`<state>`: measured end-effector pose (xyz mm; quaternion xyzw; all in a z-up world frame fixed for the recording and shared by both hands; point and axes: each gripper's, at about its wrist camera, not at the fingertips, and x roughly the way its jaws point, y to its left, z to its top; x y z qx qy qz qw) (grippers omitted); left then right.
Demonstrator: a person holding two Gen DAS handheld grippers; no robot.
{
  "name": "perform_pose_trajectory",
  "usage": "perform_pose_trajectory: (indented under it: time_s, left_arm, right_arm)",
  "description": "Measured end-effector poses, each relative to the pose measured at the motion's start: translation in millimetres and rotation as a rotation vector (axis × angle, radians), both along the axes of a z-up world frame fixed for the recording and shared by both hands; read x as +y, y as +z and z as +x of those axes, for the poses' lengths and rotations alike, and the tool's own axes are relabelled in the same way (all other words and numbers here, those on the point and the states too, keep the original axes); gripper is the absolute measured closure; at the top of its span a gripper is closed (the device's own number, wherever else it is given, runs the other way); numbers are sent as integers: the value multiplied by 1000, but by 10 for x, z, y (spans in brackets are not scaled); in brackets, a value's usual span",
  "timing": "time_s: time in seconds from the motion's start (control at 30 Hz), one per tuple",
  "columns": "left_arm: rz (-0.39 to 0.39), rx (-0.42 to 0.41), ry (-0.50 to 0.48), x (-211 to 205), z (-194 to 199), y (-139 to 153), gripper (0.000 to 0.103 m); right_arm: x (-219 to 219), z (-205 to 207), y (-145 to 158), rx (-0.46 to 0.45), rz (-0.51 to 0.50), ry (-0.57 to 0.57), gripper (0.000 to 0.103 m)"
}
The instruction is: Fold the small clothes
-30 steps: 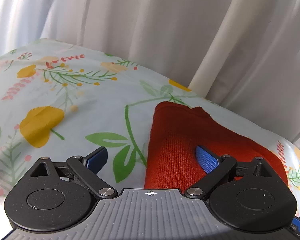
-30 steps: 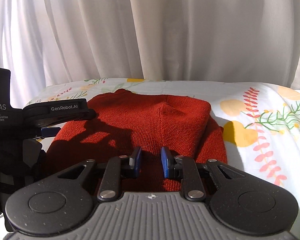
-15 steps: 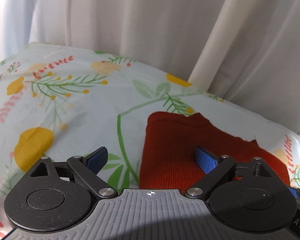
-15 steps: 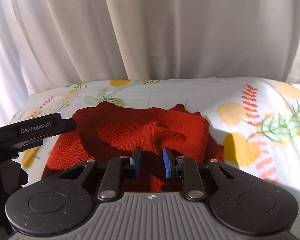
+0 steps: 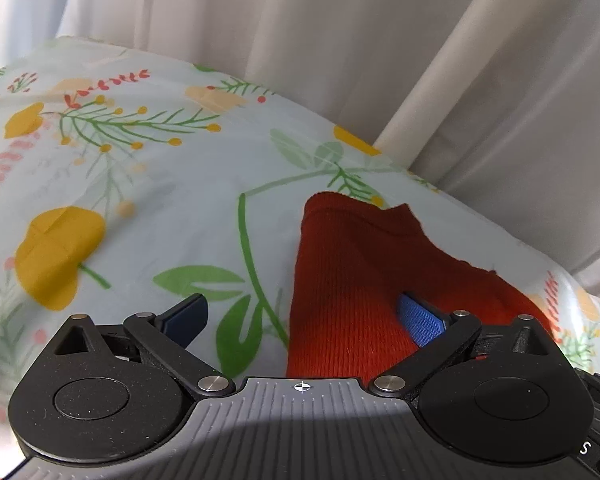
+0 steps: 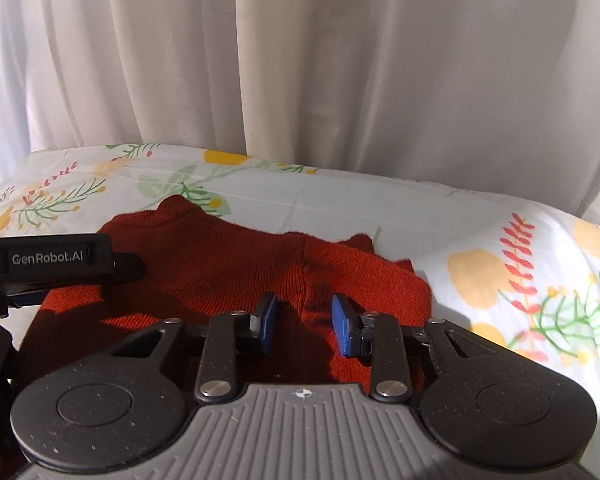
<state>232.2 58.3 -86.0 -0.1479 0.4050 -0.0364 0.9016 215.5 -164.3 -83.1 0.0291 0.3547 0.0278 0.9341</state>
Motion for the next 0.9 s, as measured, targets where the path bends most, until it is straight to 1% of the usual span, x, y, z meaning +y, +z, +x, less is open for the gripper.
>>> perform_pose_trajectory:
  time_s: [0.03,0.07,0.1,0.13,0.17,0.23,0.3,0.37,0.4,0.43,0.5,0.53,0.6,0.67,0.73,0.8,0.9]
  left_arm:
    - [-6,-2,-20,16,-138,72,0]
    - [-3,0,-42,26,-290,124,0]
    - [13,5,-57,22,-446,156,0]
    - [34,15,-72,2,-587,162,0]
    - [58,31,-93,-20,-715,143,0]
    - [100,67,-127,-53,-915,68,0]
    - [115,95,-151,-61,-1099,60,0]
    - [174,129,-185,-105,-1250,93,0]
    - [201,136,-200,-128,-1322,110,0]
    - [227,148,-205,-143,-1396,120,0]
    - [271,167,-197,-165,-1512,135,0]
    - [289,174,-191,-174,-1567,141,0]
    - [331,174,-181,-203,-1664,154,0]
    - [385,176,-180,-245,-1707,164,0]
    - [424,173,-191,-289,-1746,185,0]
    - [414,185,-205,-302,-1758,214,0]
    - [337,224,-200,-264,-1760,233,0]
  right_arm:
    - [-13,-127,62,-4,21,6,63]
    - [-38,-293,117,-5,49,15,56]
    - [-65,-467,153,6,76,20,40]
    - [-85,-630,166,17,95,22,35]
    - [-95,-786,156,34,102,25,35]
    - [-83,-1022,90,90,63,4,32]
    - [-95,-1222,10,126,28,-23,28]
    - [-121,-1361,5,156,13,-57,28]
    - [-137,-1425,30,177,14,-77,24]
    - [-153,-1474,48,211,25,-88,19]
    - [-161,-1570,51,274,65,-71,17]
    - [-151,-1614,49,299,74,-59,12]
    - [-83,-1703,43,336,56,-52,4]
    - [-5,-1765,49,361,23,-50,4]
    - [48,-1779,68,372,11,-40,4]
    - [70,-1776,107,364,13,-34,4]
    - [100,-1791,191,361,-13,-43,4]
